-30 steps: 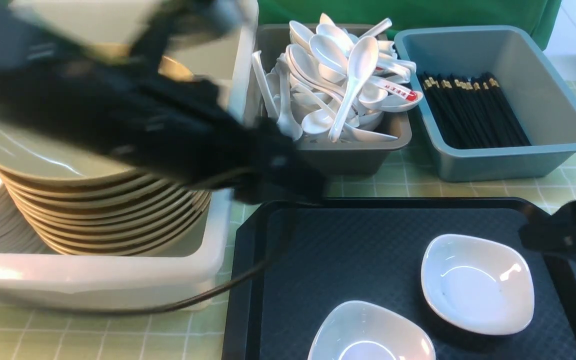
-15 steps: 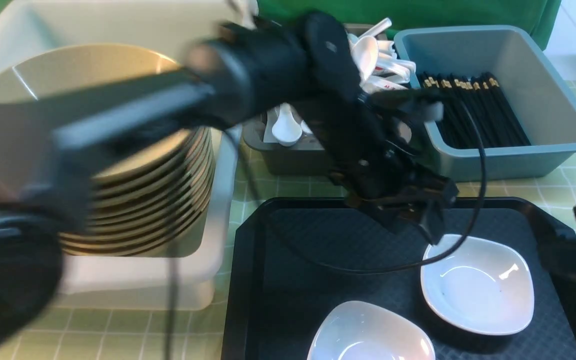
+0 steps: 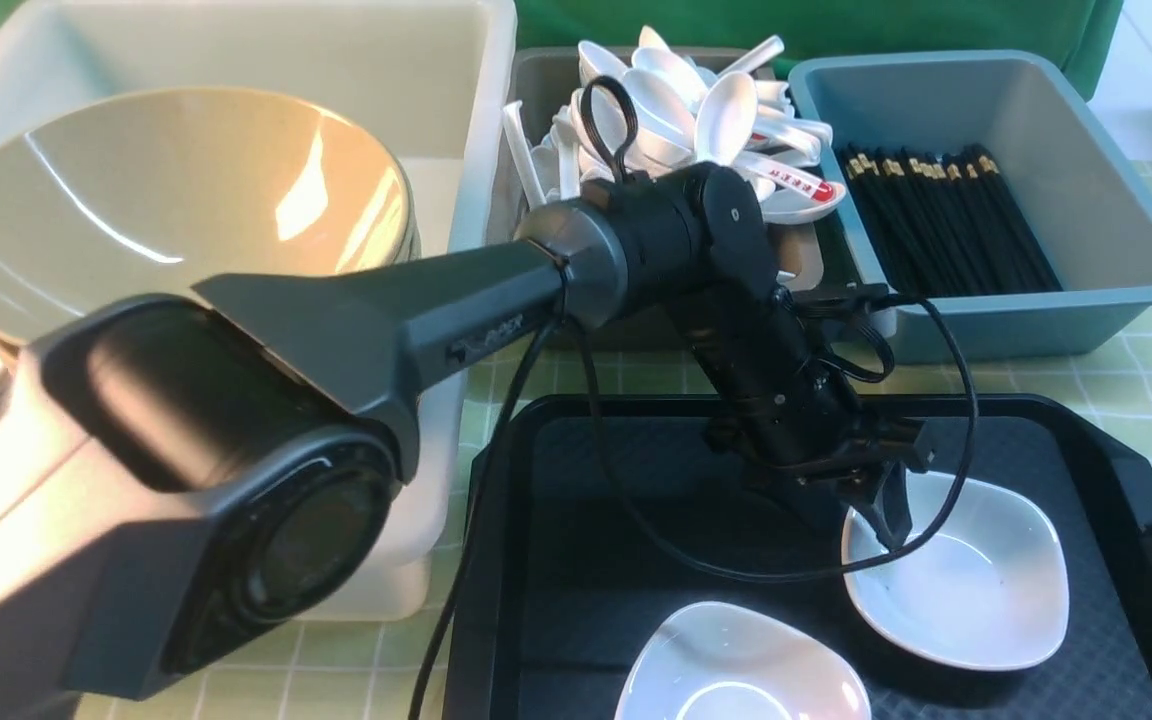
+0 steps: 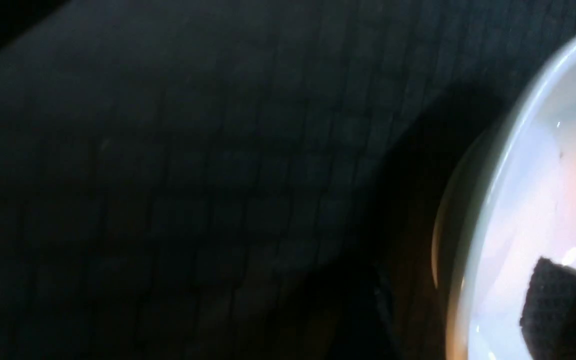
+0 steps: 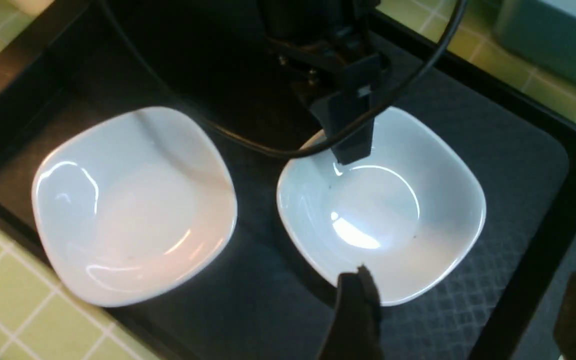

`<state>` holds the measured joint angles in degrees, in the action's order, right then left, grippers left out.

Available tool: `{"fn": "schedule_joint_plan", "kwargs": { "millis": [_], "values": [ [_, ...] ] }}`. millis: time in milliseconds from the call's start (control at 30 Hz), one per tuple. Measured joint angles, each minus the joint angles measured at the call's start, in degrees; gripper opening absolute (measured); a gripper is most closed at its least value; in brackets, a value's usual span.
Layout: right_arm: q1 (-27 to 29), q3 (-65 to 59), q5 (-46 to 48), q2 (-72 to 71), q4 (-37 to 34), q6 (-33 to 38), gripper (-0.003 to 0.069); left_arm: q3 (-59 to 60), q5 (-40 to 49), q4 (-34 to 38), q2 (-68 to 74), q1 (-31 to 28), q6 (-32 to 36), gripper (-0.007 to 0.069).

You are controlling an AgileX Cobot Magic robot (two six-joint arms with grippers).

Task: On green table put chopsticks spoon bowls plates into blue grey white boxes.
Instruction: 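Grasp the small white bowl on the black tray by its rim with the left gripper, then place the white bowl into the white bin with the other dishes with the left gripper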

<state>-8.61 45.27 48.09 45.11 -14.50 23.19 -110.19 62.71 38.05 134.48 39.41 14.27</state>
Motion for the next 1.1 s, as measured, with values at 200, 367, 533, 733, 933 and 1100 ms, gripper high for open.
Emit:
{"fn": "schedule_joint_plan", "kwargs": {
  "millis": [200, 367, 533, 733, 933, 1100],
  "values": [
    [-0.32, 0.00, -0.79, 0.00, -0.02, -0.83, 0.0506, -0.27, -0.28, 1.73, 0.69, 0.00, 1.58, 0.0030],
    [-4.32, 0.30, -1.18, 0.00, -0.53, 1.50, 0.0487, -0.27, 0.40, 1.80, -1.65, -0.78, 1.64, 0.0015],
    [-10.57, 5.96, -0.65, 0.14, -1.13, 5.86, 0.0227, -0.27, 2.73, 1.67, -11.36, -6.41, 2.30, 0.0015],
    [-14.08, 16.93, -3.02, 2.82, -5.43, 9.99, 0.0030, -0.27, 7.38, 1.67, -28.57, -15.76, -0.39, 0.0015],
    [-17.14, 25.09, -2.96, 10.72, -16.78, 19.66, 0.0021, 7.24, 8.31, 0.70, -49.33, -34.54, -4.97, 0.0015],
    [-19.58, 28.70, -2.23, 16.89, -18.25, 21.77, 0.0021, 21.41, 8.97, -0.10, -62.02, -53.77, -4.88, 0.0015]
  ]
}}
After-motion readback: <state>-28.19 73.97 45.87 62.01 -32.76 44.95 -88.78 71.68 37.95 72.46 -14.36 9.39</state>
